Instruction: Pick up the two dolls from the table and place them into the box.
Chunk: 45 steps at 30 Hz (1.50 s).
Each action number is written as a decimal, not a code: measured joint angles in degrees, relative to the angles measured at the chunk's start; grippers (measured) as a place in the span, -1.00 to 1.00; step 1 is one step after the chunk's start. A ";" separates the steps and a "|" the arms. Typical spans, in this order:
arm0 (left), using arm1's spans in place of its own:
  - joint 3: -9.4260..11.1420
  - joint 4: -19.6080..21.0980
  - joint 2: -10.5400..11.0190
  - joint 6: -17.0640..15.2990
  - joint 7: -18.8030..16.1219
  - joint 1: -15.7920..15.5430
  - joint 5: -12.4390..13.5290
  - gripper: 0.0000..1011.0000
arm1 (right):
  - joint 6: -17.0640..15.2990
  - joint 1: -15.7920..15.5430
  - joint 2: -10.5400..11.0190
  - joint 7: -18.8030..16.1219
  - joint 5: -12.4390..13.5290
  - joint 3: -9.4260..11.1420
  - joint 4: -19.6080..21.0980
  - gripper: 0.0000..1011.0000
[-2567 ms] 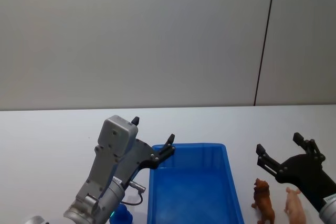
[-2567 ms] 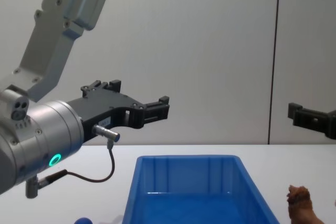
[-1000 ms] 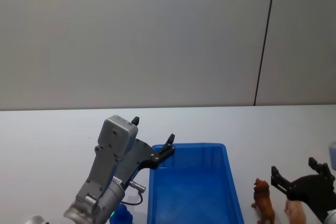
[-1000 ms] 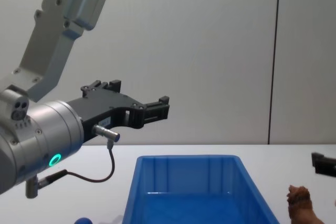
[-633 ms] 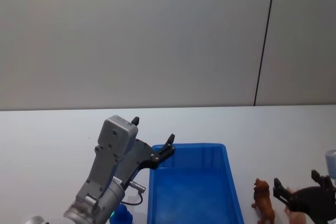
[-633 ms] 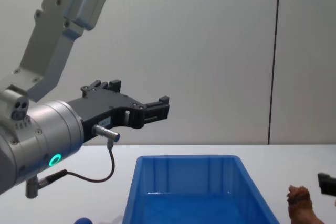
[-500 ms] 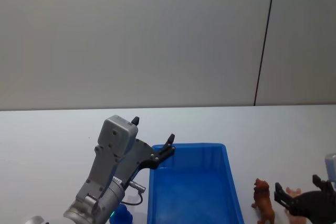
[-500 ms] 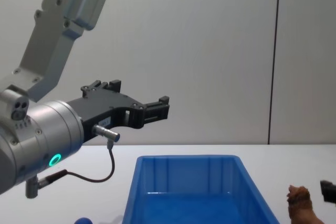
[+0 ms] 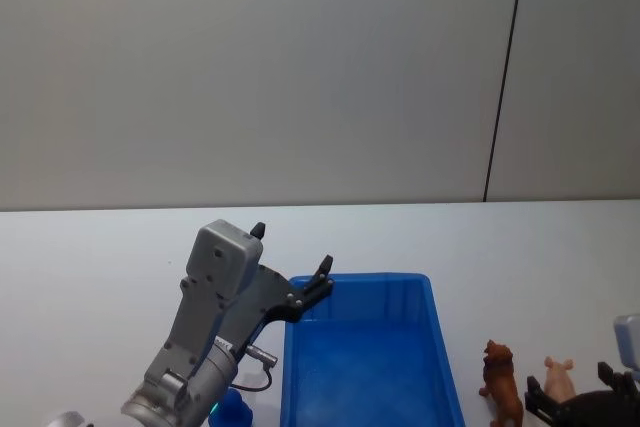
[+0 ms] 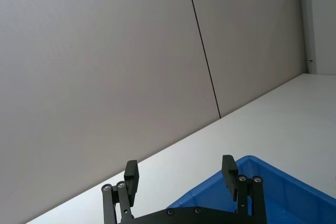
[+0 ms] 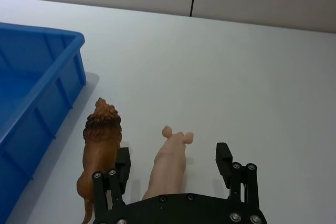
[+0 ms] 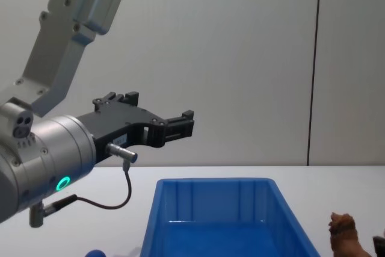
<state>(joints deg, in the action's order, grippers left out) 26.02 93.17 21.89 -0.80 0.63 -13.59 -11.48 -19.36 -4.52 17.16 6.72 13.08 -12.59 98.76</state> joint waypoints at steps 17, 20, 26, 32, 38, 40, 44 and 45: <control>0.00 0.00 0.00 0.00 0.00 0.00 0.00 0.98 | -2.29 0.23 -1.12 -1.32 1.78 0.21 -2.36 0.30; 0.00 0.00 0.00 0.00 0.00 0.00 0.00 0.98 | -2.50 0.26 -1.29 -1.53 2.23 0.28 -2.65 0.17; 0.00 0.00 0.00 0.00 0.00 0.00 0.00 0.98 | -2.55 0.26 -1.52 -1.77 2.69 0.44 -2.86 -0.21; 0.00 0.00 0.00 0.00 0.00 0.00 0.00 0.98 | -1.54 0.18 -1.59 -1.97 2.34 0.55 -2.26 -0.27; 0.00 0.00 0.00 0.00 0.00 0.00 0.00 0.98 | 0.25 0.21 -1.53 -2.69 1.19 0.63 -0.74 -0.27; 0.00 0.00 0.00 0.00 0.00 0.00 0.00 0.98 | 0.74 0.28 -1.50 -3.02 0.89 0.64 -0.34 -0.27; 0.00 0.00 0.00 0.00 0.00 0.00 0.00 0.98 | 2.30 0.75 -1.43 -4.73 0.06 0.65 0.73 -0.27; 0.00 0.00 0.00 0.00 0.00 0.00 0.00 0.98 | 2.30 0.75 -1.43 -4.73 0.06 0.65 0.73 -0.27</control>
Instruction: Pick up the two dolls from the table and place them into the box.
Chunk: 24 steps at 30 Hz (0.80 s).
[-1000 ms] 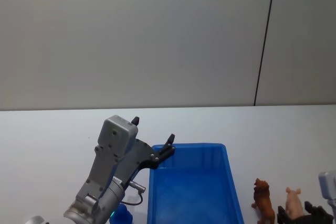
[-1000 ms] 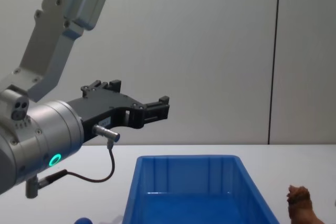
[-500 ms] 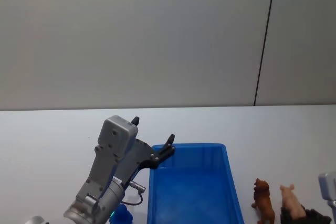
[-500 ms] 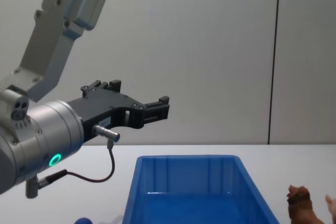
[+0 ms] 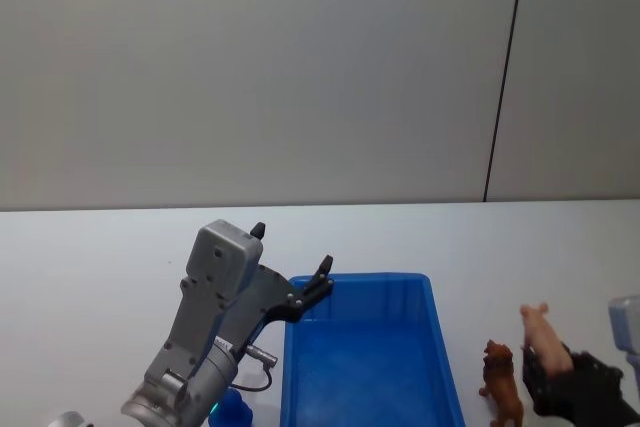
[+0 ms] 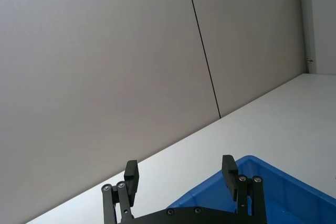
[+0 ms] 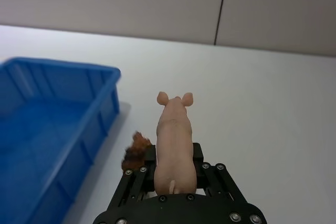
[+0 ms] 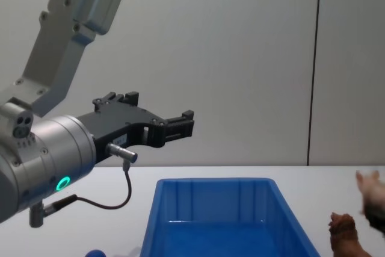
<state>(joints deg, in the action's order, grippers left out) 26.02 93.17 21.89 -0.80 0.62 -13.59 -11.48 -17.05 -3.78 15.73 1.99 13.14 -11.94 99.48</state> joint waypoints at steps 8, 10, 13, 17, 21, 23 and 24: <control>0.00 0.00 0.00 0.00 0.00 0.00 0.00 0.98 | 2.28 1.58 -0.21 -5.03 -0.65 -0.22 1.12 -0.27; 0.00 0.00 0.00 0.00 0.00 0.00 0.00 0.98 | 2.52 1.95 -0.33 -5.98 -0.66 -0.31 1.13 -0.27; 0.00 0.00 0.00 0.00 0.00 0.00 0.00 0.98 | 3.04 3.05 -0.78 -8.79 -0.66 -0.62 0.96 -0.27; 0.00 0.00 0.00 0.00 0.00 0.00 0.00 0.98 | 3.31 4.33 -1.36 -11.70 -0.57 -1.04 0.26 -0.27; 0.00 0.00 0.00 0.00 0.00 0.00 0.00 0.98 | 3.36 5.73 -2.15 -14.64 -0.45 -1.57 -0.79 -0.27; 0.00 0.00 0.00 0.00 0.00 0.00 0.00 0.98 | 3.36 6.28 -2.46 -15.79 -0.40 -1.79 -1.28 -0.27; 0.00 0.00 0.00 0.00 0.00 0.00 0.00 0.98 | 3.35 6.95 -2.87 -17.10 -0.35 -2.05 -1.90 -0.24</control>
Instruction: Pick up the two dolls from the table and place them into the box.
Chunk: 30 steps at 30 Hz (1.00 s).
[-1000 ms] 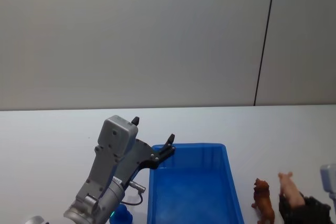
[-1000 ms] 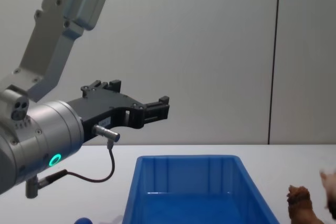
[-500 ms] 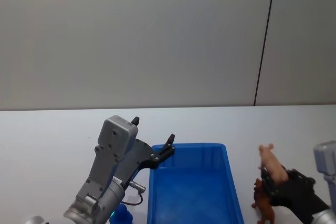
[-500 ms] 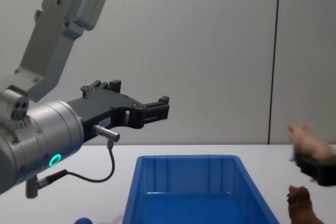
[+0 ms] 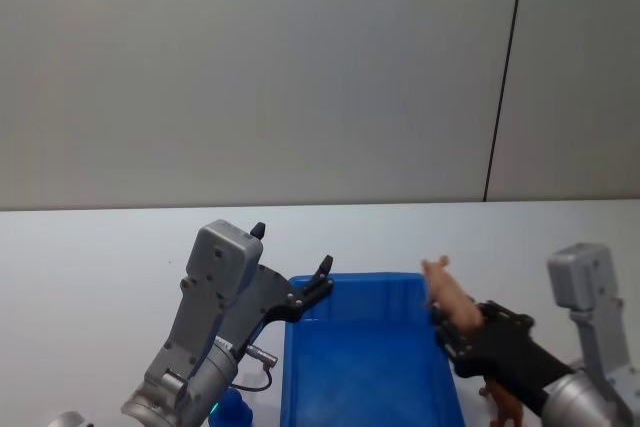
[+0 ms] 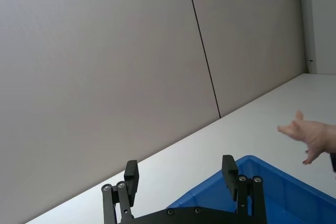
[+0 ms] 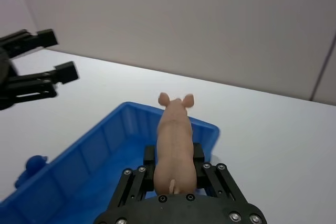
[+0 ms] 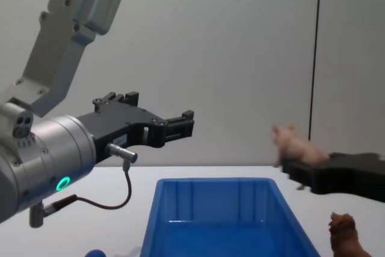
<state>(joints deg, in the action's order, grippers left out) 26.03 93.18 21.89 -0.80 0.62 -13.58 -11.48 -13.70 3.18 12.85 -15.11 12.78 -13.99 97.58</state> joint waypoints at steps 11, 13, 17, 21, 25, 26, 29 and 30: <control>0.00 0.00 0.00 0.00 0.00 0.00 0.00 0.98 | -1.31 4.35 -2.60 -7.48 0.24 -1.74 -5.07 0.42; 0.00 0.00 0.00 0.00 0.00 0.00 0.00 0.98 | -1.46 4.73 -2.85 -7.87 0.31 -1.87 -5.62 0.50; 0.00 0.00 0.00 0.00 0.00 0.00 0.00 0.98 | -1.79 5.42 -3.28 -8.00 0.57 -2.04 -6.83 0.72; 0.00 0.00 0.00 0.00 0.00 0.00 0.00 0.98 | -2.01 5.58 -3.39 -6.95 0.87 -2.02 -7.39 0.90; 0.00 0.00 0.00 0.00 0.00 0.00 0.00 0.98 | -2.15 5.43 -3.33 -5.43 1.11 -1.84 -7.48 0.98; 0.00 0.00 0.00 0.00 0.00 0.00 0.00 0.98 | -2.16 5.33 -3.28 -5.07 1.15 -1.78 -7.47 0.98; 0.00 0.00 0.00 0.00 0.00 0.00 0.00 0.98 | -2.21 4.84 -2.98 -3.31 1.33 -1.53 -7.08 0.98; 0.00 0.00 0.00 0.00 0.00 0.00 0.00 0.98 | -2.21 4.69 -2.89 -2.85 1.36 -1.47 -6.93 0.98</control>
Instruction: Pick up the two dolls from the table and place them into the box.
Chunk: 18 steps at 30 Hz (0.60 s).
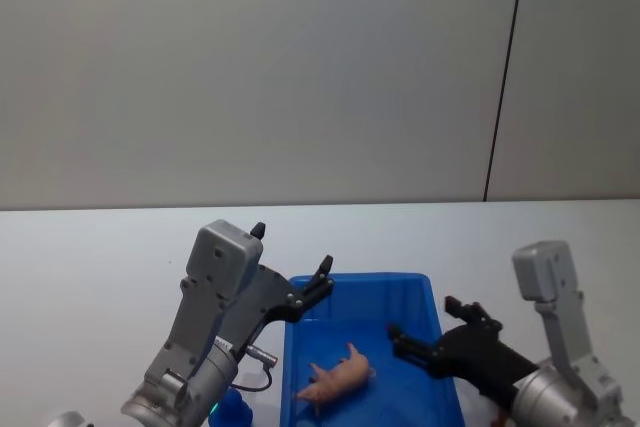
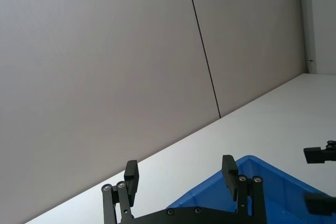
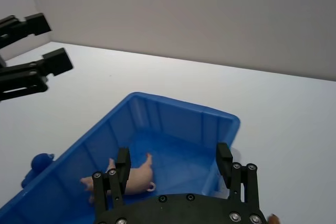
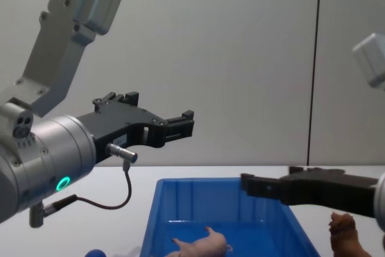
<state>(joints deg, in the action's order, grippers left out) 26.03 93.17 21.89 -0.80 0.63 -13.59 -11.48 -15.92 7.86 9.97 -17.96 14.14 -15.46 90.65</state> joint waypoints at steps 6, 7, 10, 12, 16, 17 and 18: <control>0.00 0.00 0.00 0.00 0.00 0.00 0.00 0.98 | 0.01 -1.87 0.96 4.09 0.16 0.65 2.07 0.98; 0.00 0.00 0.00 0.00 0.00 0.00 0.00 0.98 | 0.02 -2.50 1.28 5.35 0.16 0.84 2.86 0.98; 0.00 0.00 0.00 0.00 0.00 0.00 0.00 0.98 | 0.01 -3.66 1.88 7.62 0.16 1.15 4.14 0.98; 0.00 0.00 0.00 0.00 0.00 0.00 0.00 0.98 | -0.03 -4.29 2.21 8.65 0.14 1.33 4.89 0.98; 0.00 0.00 0.00 0.00 0.00 0.00 0.00 0.98 | -0.36 -5.76 2.94 11.17 0.06 1.72 6.45 0.98; 0.00 0.00 0.00 0.00 0.00 0.00 0.00 0.98 | -0.57 -6.30 3.22 11.98 0.05 1.87 6.99 0.98; 0.00 0.00 0.00 0.00 0.00 0.00 0.00 0.98 | -0.71 -6.53 3.33 12.37 0.05 1.93 7.21 0.98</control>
<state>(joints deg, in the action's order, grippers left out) 26.03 93.17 21.89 -0.80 0.62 -13.59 -11.48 -16.63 1.33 13.30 -5.59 14.19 -13.53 97.87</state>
